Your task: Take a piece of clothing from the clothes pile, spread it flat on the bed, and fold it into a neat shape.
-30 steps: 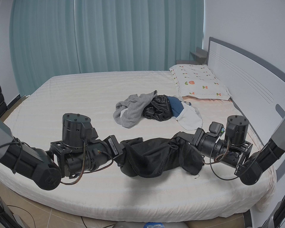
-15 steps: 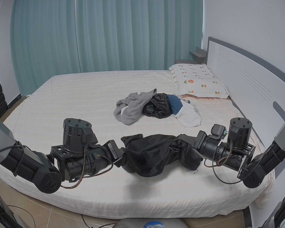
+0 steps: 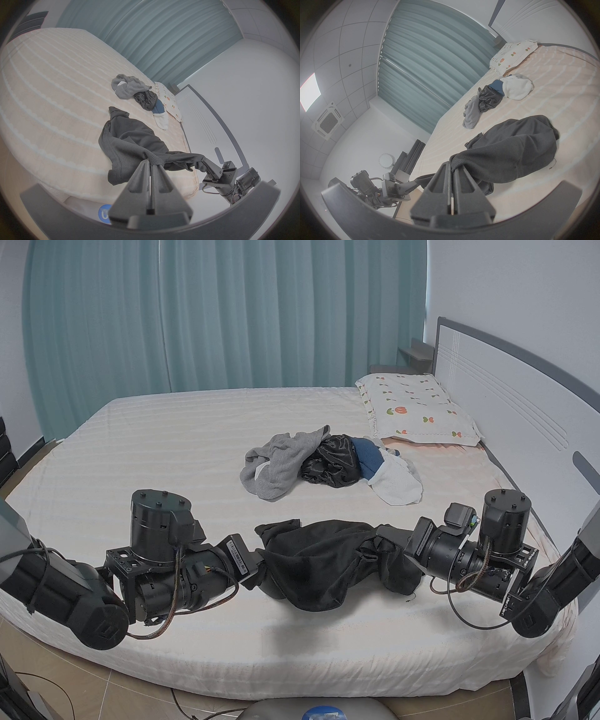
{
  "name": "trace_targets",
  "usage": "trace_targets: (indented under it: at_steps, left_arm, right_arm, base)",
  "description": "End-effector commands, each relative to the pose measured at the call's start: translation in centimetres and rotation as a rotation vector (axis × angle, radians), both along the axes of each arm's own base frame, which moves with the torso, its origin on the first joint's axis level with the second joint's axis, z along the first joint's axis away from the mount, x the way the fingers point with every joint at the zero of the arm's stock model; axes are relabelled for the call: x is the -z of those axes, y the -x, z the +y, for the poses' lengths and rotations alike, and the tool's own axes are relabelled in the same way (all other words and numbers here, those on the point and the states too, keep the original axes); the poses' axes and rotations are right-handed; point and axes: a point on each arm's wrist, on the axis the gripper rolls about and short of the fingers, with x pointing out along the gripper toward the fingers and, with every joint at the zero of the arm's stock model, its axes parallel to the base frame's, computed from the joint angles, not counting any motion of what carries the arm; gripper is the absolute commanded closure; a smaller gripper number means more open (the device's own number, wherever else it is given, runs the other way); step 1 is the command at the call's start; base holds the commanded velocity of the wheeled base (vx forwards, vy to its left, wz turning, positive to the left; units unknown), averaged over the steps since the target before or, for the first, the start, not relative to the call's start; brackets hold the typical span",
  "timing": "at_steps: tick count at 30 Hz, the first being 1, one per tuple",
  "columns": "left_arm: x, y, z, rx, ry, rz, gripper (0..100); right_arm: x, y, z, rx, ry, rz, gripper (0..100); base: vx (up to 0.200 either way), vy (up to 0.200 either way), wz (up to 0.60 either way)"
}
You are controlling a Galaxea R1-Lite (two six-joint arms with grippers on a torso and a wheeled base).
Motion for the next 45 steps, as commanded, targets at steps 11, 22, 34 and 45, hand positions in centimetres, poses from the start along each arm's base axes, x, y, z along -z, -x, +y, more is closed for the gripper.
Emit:
trace_targets:
  at_steps: [11,22,34,45]
  left_arm:
    - [-0.2,-0.2,0.0,-0.011,0.006,-0.024,100]
    - [-0.8,-0.2,0.3,-0.029,0.036,-0.035,100]
    - [-0.8,-0.2,0.4,-0.032,0.031,-0.036,100]
    - [-1.5,-0.2,0.9,-0.044,0.040,-0.058,100]
  right_arm:
    - [0.1,0.0,0.0,-0.001,0.001,0.001,100]
    - [0.0,0.0,0.0,0.001,0.000,-0.001,100]
    - [-0.5,-0.1,-0.1,0.039,-0.016,-0.042,100]
    - [-0.8,-0.2,-0.1,0.046,-0.026,-0.061,100]
  base:
    - [0.000,0.000,0.00]
    - [0.000,0.127,0.00]
    - [0.000,0.200,0.00]
    - [0.000,0.200,0.00]
